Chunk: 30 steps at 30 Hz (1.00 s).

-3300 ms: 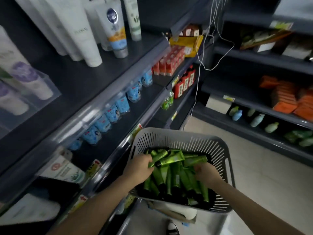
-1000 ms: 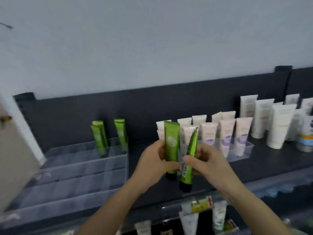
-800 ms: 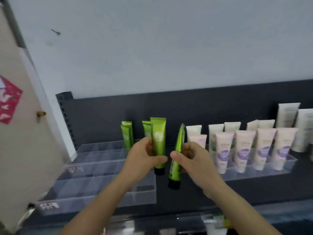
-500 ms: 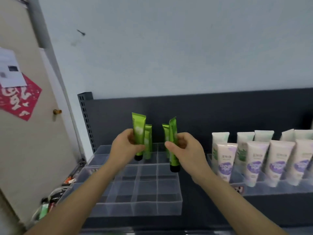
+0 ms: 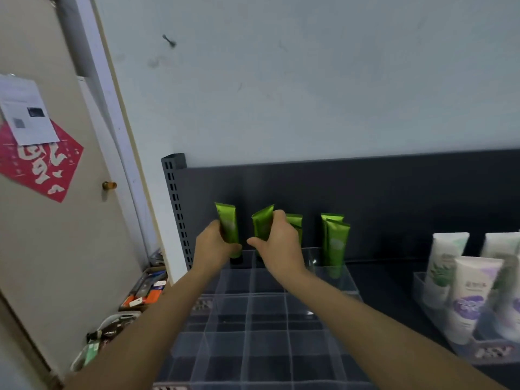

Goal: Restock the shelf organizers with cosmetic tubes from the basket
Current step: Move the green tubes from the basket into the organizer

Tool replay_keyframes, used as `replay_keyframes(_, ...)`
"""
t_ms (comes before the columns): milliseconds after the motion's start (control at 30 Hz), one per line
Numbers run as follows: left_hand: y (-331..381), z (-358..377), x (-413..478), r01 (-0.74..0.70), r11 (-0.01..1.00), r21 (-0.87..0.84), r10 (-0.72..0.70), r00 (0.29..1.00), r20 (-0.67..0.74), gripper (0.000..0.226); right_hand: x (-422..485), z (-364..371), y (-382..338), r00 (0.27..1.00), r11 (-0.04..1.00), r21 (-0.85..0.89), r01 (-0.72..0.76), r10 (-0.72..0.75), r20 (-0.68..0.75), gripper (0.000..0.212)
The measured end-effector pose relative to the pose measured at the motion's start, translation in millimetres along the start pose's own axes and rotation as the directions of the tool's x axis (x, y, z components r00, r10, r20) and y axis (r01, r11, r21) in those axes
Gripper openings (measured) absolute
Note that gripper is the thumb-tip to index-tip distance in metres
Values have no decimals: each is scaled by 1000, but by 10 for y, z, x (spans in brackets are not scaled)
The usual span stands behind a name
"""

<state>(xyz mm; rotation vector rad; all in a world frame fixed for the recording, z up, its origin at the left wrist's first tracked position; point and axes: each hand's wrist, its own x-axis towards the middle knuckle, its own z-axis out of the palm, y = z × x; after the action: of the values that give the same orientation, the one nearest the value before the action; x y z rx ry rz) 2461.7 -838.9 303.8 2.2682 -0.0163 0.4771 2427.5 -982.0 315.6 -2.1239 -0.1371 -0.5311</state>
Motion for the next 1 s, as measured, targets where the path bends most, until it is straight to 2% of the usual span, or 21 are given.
replay_keyframes(100,-157,84,102,4,1000,-13,-3,999,36,42,130,211,73,999,997,-76,-35,35,-5,42)
replay_keyframes(233,-282,190,189,-28,999,37,26,997,69,41,210,380,198,996,979,-200,-41,55,65,42)
replay_keyframes(433,-345,289,189,-44,996,83,37,995,91,36,281,492,277,992,966,-242,-86,106,73,41)
replay_keyframes(567,-332,289,202,-18,996,84,13,998,67,33,326,498,258,995,968,-242,-67,83,55,44)
replay_keyframes(733,-332,278,210,23,995,101,-25,999,20,34,367,435,136,994,940,-333,71,-40,101,73)
replay_keyframes(800,-308,235,234,42,999,34,-42,999,6,38,406,362,53,985,890,-427,162,-118,127,56)
replay_keyframes(867,-276,174,266,44,997,-59,-43,999,15,41,443,267,-37,973,841,-495,220,-153,173,23)
replay_keyframes(967,-257,97,332,0,994,-110,6,998,61,29,521,185,-108,959,803,-538,257,-144,243,40)
replay_keyframes(1000,-258,79,347,-10,994,-111,18,997,77,26,544,161,-128,955,795,-542,272,-153,255,38)
